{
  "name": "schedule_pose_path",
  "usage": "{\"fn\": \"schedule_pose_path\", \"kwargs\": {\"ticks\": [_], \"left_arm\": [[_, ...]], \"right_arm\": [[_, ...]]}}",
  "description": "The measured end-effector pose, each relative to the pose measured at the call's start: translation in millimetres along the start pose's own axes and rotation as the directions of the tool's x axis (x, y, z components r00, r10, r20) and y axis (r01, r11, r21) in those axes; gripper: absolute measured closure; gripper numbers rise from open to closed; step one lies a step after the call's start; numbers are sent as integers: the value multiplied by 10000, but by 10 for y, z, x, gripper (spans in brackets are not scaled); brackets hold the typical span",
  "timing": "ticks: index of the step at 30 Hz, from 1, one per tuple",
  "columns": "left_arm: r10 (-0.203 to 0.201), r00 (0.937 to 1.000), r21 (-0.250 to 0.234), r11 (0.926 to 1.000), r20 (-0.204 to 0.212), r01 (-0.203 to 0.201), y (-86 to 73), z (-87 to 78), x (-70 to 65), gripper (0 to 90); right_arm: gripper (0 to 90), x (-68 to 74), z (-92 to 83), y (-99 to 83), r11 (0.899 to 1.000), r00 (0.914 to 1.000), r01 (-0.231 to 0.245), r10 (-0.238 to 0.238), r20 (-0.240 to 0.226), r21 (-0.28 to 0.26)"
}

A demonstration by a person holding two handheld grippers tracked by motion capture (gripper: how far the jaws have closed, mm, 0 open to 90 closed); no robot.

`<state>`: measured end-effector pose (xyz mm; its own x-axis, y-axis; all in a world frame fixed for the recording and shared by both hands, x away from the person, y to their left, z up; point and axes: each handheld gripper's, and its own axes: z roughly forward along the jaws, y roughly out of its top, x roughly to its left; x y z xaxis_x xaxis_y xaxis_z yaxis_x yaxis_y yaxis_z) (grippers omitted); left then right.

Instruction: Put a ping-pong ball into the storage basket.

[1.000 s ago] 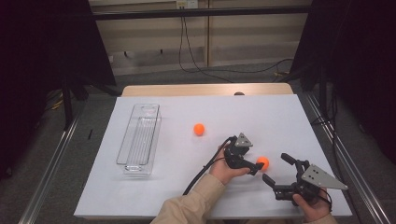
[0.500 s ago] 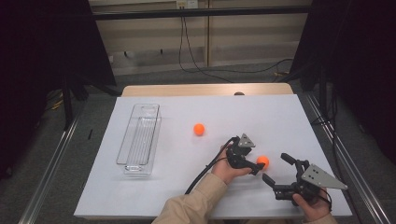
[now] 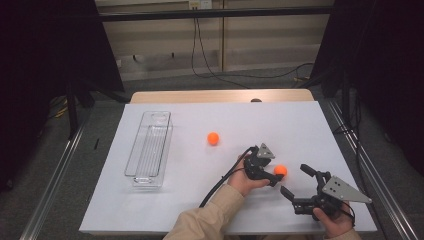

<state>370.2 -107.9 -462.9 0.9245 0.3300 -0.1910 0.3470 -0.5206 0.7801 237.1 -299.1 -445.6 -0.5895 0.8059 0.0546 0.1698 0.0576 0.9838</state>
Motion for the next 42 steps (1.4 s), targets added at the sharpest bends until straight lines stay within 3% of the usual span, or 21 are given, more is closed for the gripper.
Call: {"fn": "schedule_pose_path", "kwargs": {"ticks": [10, 22, 27, 42], "left_arm": [[240, 9997, 184, 9995, 110, -242, 26, 28, -16, 348], [237, 9996, 262, 9994, 163, -241, 37, 100, -16, 406], [514, 9984, 469, 9975, 213, -524, 48, 110, -32, 507], [110, 9997, 370, 9992, 232, -119, 70, -110, 32, 510]], "right_arm": [[20, 1, -1, 0, 10000, 10000, -29, 29, 0, -6], [20, -2, -2, -1, 10000, 10000, -20, 20, -11, 4], [20, -5, -8, 0, 10000, 10000, -7, 7, -5, -11], [20, -8, -8, 0, 10000, 10000, 9, -9, 12, -22]]}}
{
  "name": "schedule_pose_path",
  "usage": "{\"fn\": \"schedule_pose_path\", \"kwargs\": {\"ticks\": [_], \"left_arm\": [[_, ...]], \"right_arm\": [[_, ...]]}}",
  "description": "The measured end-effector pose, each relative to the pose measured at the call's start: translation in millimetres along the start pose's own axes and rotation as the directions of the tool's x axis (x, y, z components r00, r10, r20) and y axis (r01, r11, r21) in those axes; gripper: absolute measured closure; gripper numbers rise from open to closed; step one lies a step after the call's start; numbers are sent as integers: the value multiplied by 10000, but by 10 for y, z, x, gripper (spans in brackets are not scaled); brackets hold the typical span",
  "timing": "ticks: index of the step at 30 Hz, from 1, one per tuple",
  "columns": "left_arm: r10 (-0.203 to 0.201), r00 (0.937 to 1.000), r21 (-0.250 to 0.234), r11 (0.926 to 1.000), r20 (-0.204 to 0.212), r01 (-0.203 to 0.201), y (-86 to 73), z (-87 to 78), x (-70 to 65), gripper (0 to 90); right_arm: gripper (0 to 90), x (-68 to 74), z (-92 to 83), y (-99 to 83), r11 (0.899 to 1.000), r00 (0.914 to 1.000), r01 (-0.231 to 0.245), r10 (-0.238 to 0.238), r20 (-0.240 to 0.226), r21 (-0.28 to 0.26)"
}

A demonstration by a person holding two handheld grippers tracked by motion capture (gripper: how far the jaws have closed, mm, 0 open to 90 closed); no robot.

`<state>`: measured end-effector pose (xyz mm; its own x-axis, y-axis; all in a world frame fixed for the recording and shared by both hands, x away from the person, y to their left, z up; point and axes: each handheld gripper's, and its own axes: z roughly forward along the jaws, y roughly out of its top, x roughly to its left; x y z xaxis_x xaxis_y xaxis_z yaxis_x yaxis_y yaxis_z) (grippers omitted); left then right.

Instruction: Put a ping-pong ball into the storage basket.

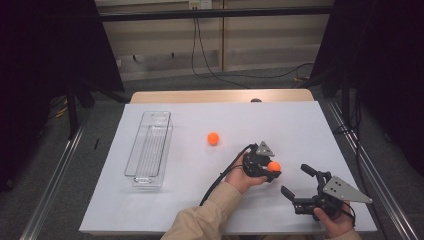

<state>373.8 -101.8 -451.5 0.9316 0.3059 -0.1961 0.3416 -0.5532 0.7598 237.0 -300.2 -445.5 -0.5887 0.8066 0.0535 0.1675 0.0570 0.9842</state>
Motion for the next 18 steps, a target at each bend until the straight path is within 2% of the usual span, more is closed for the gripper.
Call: {"fn": "schedule_pose_path", "kwargs": {"ticks": [4, 12, 18], "left_arm": [[-86, 10000, -90, 9999, -9, 86, -20, -71, 14, 509], [23, 10000, 156, 9999, -35, -22, -29, -185, 37, 509], [-79, 10000, 240, 9997, 48, 77, -49, -249, 41, 510]], "right_arm": [[20, -1, 0, 0, 10000, 10000, 9, -9, 4, 7], [20, -1, 1, 0, 10000, 10000, 13, -13, 29, 19], [20, 4, 2, 1, 10000, 10000, 22, -22, 24, 1]]}}
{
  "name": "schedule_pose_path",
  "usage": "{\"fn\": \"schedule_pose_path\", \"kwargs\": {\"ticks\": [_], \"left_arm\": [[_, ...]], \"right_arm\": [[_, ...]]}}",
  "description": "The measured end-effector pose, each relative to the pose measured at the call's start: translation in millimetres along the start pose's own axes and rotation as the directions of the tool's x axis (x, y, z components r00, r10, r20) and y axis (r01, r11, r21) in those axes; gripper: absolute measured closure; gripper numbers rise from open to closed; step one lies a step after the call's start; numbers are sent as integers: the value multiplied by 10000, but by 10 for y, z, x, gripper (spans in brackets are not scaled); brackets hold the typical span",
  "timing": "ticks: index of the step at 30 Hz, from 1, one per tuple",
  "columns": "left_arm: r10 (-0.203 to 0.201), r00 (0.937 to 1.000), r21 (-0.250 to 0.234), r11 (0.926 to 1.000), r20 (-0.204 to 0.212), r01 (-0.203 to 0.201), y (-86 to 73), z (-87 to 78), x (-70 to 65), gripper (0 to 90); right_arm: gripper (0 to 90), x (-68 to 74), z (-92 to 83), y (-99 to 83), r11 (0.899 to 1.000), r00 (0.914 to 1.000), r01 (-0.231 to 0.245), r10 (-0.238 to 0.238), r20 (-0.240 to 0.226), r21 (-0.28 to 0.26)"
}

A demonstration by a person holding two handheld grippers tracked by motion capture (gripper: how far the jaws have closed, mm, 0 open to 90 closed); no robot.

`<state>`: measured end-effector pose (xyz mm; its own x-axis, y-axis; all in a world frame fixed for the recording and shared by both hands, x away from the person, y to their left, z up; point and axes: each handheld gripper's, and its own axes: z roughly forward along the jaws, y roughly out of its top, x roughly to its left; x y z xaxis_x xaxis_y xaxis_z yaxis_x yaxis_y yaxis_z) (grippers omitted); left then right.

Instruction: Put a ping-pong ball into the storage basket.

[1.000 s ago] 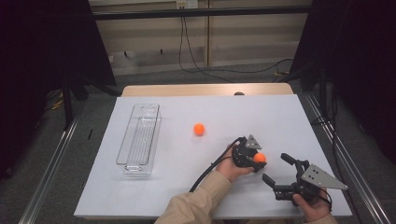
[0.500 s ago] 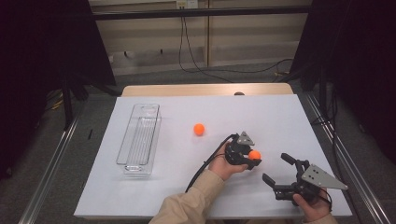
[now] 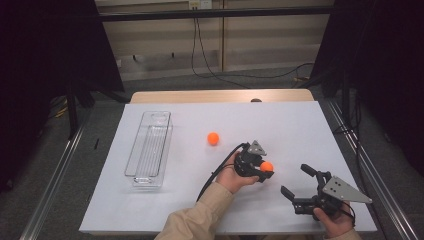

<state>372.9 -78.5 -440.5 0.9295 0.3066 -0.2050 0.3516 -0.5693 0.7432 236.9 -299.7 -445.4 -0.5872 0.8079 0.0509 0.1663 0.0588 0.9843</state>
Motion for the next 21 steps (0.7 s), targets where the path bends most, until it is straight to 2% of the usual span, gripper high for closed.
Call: {"fn": "schedule_pose_path", "kwargs": {"ticks": [3, 21], "left_arm": [[-170, 9999, -57, 9998, -16, 170, -24, -33, 14, 510], [-398, 9991, 120, 9991, -172, 400, -137, -225, 115, 510]], "right_arm": [[20, -4, -2, 0, 10000, 10000, 27, -27, 12, -4], [20, 4, 7, 2, 10000, 10000, 23, -23, 38, -1]]}}
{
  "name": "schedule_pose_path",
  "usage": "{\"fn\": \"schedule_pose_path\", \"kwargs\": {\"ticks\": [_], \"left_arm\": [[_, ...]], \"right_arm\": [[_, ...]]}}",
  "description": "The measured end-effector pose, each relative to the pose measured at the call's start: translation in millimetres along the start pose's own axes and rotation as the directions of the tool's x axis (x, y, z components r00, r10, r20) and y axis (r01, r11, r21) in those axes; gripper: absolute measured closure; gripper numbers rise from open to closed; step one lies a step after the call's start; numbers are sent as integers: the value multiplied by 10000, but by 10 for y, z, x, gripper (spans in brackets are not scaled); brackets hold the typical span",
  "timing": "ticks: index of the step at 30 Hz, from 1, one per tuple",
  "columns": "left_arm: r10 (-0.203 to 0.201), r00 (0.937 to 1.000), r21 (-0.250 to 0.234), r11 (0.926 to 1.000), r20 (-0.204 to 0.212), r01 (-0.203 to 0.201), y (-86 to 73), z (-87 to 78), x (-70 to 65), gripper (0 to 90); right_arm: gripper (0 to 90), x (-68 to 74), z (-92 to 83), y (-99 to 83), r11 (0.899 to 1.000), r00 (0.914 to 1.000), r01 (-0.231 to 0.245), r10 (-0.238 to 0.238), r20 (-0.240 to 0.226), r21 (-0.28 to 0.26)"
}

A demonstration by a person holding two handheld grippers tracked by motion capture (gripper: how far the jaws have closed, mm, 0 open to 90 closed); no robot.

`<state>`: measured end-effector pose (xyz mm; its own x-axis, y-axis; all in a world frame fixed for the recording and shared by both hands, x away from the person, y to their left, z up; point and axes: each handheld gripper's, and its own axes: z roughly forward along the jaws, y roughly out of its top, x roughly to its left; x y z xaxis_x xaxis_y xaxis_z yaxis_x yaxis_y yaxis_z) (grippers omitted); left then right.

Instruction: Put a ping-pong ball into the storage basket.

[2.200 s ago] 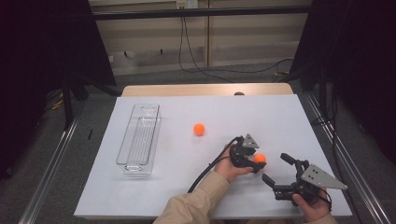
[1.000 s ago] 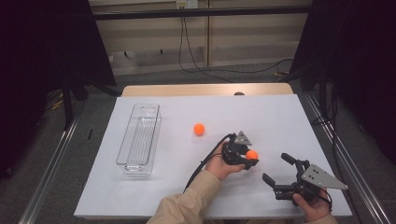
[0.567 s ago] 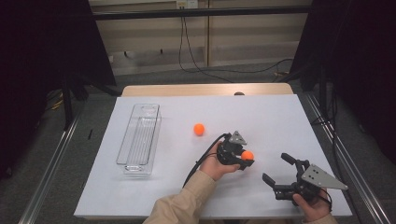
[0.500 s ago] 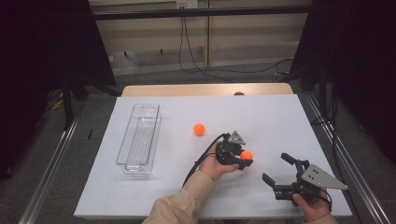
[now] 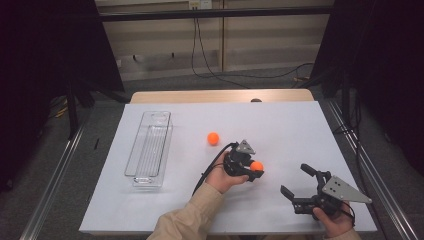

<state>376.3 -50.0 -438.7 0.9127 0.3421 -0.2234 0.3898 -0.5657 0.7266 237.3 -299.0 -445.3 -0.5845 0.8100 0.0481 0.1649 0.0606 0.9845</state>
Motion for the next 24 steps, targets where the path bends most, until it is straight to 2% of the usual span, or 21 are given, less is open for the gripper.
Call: {"fn": "schedule_pose_path", "kwargs": {"ticks": [8, 17, 24], "left_arm": [[-253, 9997, -71, 9997, -14, 253, -21, -87, 42, 509], [-234, 9996, 70, 9997, -153, 235, -58, -137, 102, 509], [-380, 9991, 60, 9993, -171, 381, -83, -197, 129, 509]], "right_arm": [[20, -7, 3, -3, 10000, 10000, 27, -27, -17, 27], [20, -4, 3, -1, 10000, 10000, 6, -6, 14, -17], [20, -10, 3, -4, 10000, 10000, 2, -2, 40, 17]]}}
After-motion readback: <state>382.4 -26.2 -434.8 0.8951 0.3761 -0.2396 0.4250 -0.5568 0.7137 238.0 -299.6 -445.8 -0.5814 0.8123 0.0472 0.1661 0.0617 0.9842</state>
